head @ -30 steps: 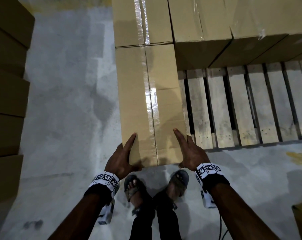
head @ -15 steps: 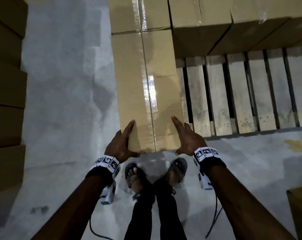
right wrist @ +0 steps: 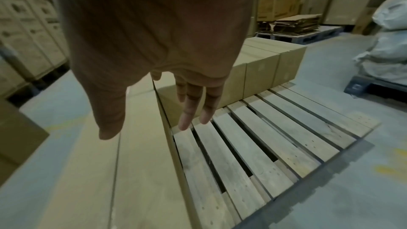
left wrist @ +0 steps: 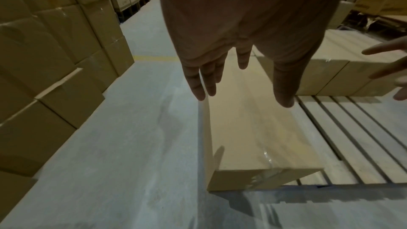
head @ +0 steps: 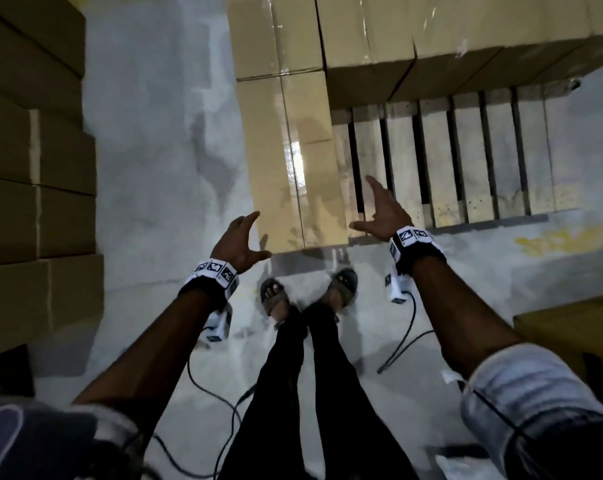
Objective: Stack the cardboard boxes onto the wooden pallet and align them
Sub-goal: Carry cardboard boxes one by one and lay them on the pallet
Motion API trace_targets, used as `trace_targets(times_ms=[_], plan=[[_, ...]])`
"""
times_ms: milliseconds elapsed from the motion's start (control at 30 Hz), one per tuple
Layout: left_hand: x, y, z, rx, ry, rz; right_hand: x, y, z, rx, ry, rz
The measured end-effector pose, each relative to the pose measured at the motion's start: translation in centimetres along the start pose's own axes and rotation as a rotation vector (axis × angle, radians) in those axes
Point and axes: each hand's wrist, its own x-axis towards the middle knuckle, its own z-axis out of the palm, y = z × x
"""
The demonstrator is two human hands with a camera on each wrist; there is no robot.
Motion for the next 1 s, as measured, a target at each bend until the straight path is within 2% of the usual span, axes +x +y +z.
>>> trace_targets(times_ms=[133,300,533,767,1000], plan=[[-6.4,4.9,-4.6,0.0,-0.001,0.019,-5.7,-4.0,-4.2,0.125,0.075,0.023],[-12.2,9.5,-9.0,-0.047,-0.004,0.059,-11.8,-7.5,-7.4,0.134,0.058,-0.07],[-15.4,11.0,-13.4,-0.085,0.086,0.106,-14.3,-11.7,-8.8,0.111,0.007,-0.193],[-15.6,6.3,-18.2,-0.117,0.1,0.099,-11.5,-19.7,-8.0,0.076,-0.007,-0.25],[-14.2,-3.2,-26.9,-0.178,0.156,0.126,-5.9,-32.6,-3.8,0.05,0.019,-0.265]])
